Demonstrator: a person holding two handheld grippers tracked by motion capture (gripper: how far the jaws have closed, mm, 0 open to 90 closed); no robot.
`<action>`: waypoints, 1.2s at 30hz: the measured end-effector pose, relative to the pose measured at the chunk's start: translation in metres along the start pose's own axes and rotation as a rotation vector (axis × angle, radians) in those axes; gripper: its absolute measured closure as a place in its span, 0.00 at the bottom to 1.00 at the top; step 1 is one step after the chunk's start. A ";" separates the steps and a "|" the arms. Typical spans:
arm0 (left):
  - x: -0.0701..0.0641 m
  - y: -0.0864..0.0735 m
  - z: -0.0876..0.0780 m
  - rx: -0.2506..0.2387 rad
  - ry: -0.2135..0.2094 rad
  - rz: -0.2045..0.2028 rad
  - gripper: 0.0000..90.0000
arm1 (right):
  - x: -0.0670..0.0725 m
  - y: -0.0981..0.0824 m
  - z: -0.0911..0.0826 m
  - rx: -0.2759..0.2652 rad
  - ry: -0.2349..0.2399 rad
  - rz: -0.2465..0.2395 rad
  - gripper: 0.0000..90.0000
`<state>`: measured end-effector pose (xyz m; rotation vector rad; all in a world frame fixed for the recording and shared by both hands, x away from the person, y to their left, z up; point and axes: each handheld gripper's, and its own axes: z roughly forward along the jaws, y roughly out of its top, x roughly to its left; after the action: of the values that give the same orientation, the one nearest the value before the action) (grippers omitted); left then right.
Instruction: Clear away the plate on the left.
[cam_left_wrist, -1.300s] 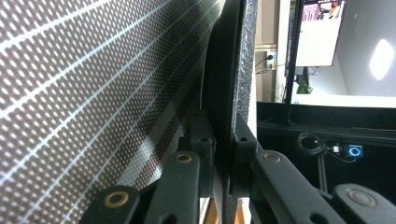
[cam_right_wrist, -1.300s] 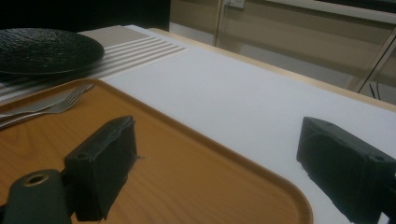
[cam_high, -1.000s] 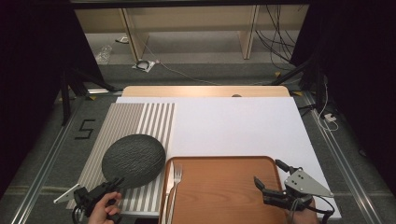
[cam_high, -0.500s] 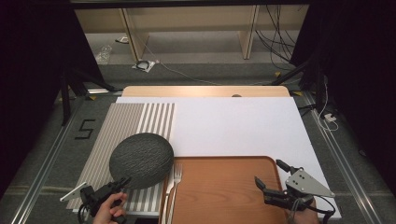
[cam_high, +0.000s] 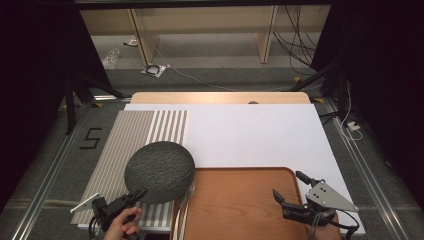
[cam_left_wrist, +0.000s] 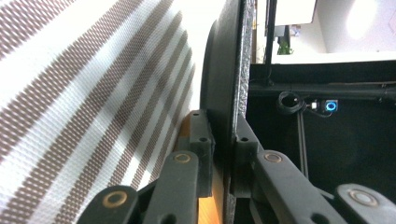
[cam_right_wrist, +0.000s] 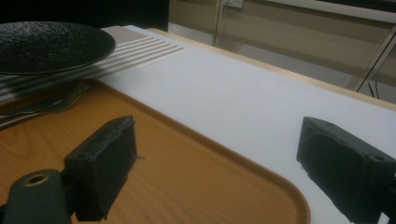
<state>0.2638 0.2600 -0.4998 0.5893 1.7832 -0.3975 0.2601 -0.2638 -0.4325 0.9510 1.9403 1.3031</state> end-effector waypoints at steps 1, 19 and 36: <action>-0.001 -0.001 0.001 0.007 -0.003 0.002 0.92 | 0.000 0.000 0.000 0.000 0.000 0.002 0.14; -0.019 -0.030 0.017 0.143 -0.012 0.067 0.92 | 0.000 0.000 0.000 -0.001 0.001 -0.006 0.14; -0.027 -0.061 0.045 0.310 -0.008 0.108 0.92 | 0.000 0.000 -0.001 -0.001 -0.001 -0.004 0.14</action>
<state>0.2703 0.1805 -0.4882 0.8964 1.6852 -0.6060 0.2597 -0.2640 -0.4321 0.9461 1.9395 1.3011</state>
